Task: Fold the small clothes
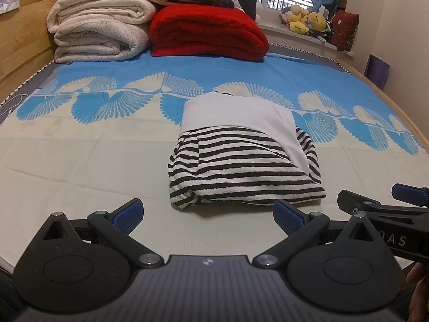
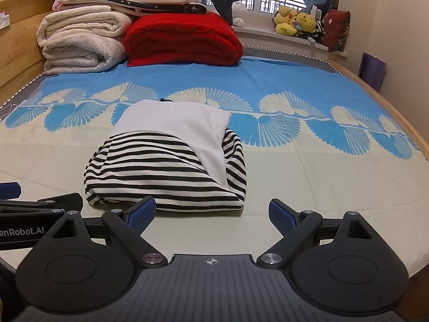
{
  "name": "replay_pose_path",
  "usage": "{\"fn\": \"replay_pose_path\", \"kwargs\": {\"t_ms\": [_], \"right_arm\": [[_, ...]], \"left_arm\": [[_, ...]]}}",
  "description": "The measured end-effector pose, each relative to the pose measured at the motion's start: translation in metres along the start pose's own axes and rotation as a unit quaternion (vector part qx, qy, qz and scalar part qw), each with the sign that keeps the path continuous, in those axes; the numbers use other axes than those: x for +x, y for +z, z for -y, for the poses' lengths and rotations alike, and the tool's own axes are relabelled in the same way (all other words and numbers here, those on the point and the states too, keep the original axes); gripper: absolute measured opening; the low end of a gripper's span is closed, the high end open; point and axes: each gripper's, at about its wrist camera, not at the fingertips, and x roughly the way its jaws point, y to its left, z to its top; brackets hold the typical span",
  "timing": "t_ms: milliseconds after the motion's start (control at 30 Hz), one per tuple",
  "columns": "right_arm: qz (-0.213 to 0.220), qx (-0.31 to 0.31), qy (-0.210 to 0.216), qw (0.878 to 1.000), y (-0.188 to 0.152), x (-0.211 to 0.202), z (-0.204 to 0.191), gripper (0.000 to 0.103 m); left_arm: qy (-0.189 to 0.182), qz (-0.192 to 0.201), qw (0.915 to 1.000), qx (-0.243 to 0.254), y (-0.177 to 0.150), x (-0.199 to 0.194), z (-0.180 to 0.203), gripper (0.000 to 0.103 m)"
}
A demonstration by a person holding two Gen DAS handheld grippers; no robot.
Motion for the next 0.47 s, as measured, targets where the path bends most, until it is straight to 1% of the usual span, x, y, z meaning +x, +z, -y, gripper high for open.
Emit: {"fn": "replay_pose_path", "kwargs": {"t_ms": [467], "right_arm": [[-0.002, -0.002, 0.001, 1.000, -0.0004, 0.0005, 0.0011, 0.091]], "left_arm": [[-0.004, 0.005, 1.0000, 0.005, 0.0006, -0.0004, -0.0056, 0.103]]}}
